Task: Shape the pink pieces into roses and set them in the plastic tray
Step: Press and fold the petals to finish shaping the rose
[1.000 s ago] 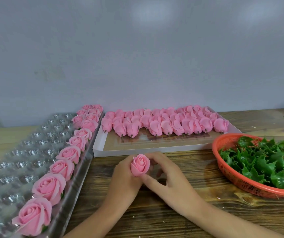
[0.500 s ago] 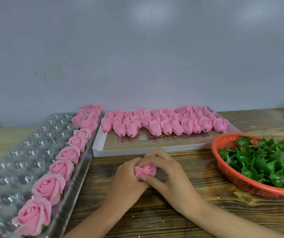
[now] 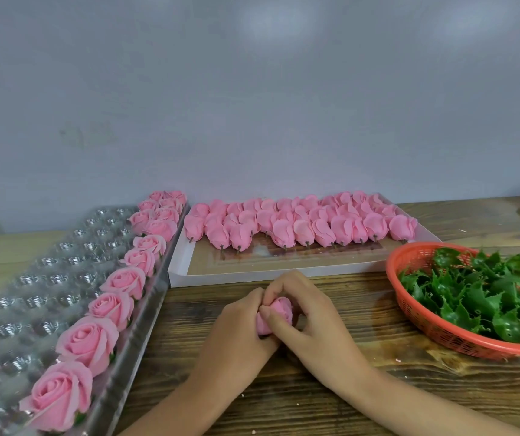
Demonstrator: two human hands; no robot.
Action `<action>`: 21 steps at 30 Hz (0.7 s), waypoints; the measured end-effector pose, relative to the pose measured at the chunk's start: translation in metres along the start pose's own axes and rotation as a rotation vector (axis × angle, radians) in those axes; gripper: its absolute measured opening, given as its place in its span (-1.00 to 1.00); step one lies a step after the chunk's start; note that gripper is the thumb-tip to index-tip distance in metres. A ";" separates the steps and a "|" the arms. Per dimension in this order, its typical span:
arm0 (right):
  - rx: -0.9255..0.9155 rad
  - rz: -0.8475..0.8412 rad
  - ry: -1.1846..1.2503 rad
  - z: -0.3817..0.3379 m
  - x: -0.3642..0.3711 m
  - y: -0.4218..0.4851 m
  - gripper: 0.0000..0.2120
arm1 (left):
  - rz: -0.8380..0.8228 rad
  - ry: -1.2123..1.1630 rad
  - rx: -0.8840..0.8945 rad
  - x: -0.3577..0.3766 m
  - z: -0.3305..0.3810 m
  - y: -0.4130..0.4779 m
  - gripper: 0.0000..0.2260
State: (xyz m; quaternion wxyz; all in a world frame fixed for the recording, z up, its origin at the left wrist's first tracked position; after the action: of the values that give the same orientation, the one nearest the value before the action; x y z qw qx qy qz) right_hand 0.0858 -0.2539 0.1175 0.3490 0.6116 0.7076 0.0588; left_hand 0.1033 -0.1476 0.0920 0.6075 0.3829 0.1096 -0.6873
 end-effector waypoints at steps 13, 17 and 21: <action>-0.122 -0.071 -0.060 -0.005 0.004 0.000 -0.83 | -0.031 -0.066 -0.016 -0.001 0.000 0.004 -0.76; -0.034 0.075 0.116 0.005 -0.005 0.000 -0.80 | 0.041 -0.235 -0.044 -0.011 0.000 0.004 -0.79; 0.018 0.090 0.332 0.010 -0.010 0.004 -0.86 | 0.061 -0.364 -0.045 -0.015 0.003 0.003 -0.78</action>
State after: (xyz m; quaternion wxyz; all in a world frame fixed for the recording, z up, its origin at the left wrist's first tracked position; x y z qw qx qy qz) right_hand 0.0945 -0.2651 0.1159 0.2186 0.6276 0.7280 0.1682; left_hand 0.1039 -0.1389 0.1052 0.6464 0.2418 0.0017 -0.7237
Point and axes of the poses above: each hand's wrist, its own y-axis towards the middle knuckle, its own x-axis out of the palm, z = x × y, the point moved 7 cm from there along y, towards the middle knuckle, and after that the axes turned 1 degree about -x, right-handed, at the moved point
